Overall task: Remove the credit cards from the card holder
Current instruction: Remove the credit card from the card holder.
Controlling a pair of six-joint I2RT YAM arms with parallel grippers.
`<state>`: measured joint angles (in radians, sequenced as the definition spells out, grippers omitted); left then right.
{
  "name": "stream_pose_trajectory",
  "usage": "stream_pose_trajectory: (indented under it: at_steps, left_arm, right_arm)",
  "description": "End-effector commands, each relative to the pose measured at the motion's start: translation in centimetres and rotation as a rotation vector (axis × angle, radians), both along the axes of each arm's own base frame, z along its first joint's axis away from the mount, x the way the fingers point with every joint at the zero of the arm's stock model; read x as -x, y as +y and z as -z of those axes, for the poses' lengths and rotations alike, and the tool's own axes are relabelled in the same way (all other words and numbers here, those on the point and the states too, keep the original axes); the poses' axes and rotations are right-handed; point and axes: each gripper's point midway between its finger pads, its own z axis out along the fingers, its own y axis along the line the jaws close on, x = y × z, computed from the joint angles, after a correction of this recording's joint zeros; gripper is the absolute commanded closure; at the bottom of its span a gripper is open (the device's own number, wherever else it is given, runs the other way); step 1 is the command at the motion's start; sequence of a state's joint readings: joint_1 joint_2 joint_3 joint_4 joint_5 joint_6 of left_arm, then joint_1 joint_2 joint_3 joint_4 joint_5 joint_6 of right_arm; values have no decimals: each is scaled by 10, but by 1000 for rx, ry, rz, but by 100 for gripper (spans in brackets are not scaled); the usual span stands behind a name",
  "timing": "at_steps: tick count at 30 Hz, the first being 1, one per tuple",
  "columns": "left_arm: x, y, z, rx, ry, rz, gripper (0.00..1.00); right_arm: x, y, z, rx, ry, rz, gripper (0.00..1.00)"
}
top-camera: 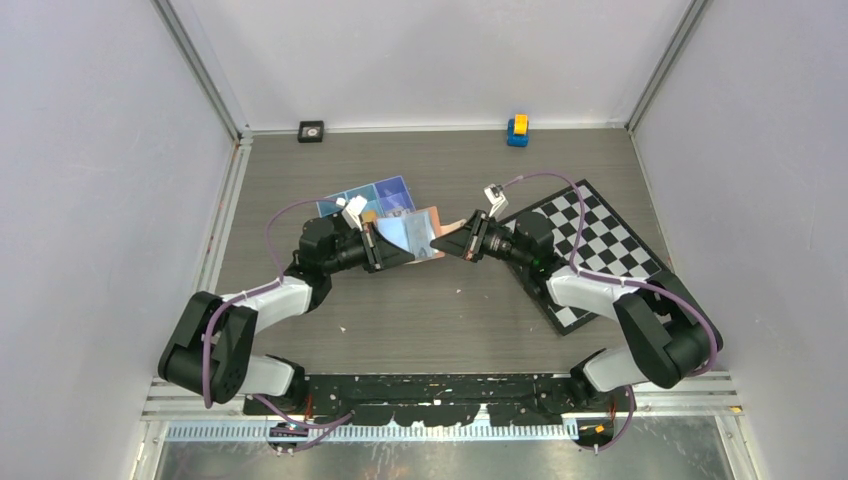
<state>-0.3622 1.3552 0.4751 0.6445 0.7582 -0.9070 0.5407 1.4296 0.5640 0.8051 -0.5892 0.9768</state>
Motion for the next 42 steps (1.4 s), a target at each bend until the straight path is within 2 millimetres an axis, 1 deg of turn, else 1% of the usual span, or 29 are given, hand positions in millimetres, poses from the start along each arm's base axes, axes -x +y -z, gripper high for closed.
stream_pose_trajectory:
  at_steps: [1, 5, 10, 15, 19, 23, 26, 35, 36, 40, 42]
  left_arm:
    - [-7, -5, -17, 15, -76, 18, 100]
    - [-7, -5, -16, 15, -71, 21, 100]
    - [-7, -6, -16, 16, -67, 24, 100]
    - [-7, -6, -16, 17, -65, 25, 100]
    - [-7, -6, -17, 18, -68, 25, 100]
    - [-7, -7, -16, 18, -65, 27, 100]
    - [-7, -7, -16, 18, -65, 27, 100]
    - [-6, -7, -16, 18, -65, 29, 100]
    - [-6, -7, -16, 18, -66, 30, 100]
    - [-6, -7, -16, 17, -67, 32, 100]
    - [-5, -8, -16, 17, -69, 34, 100]
  right_arm:
    - [18, 15, -37, -90, -98, -110, 97]
    - [20, 18, -38, -92, -101, -125, 97]
    - [31, 28, -38, -74, -113, -173, 97]
    - [34, 34, -34, -46, -110, -190, 97]
    - [33, 34, -32, -32, -112, -183, 97]
    - [37, 38, -32, -25, -117, -201, 96]
    - [37, 41, -28, 0, -114, -203, 97]
    - [34, 40, -21, 39, -101, -179, 96]
    - [34, 43, -22, 39, -101, -188, 97]
    - [40, 55, -10, 123, -91, -216, 100]
    - [40, 56, -7, 136, -91, -214, 100]
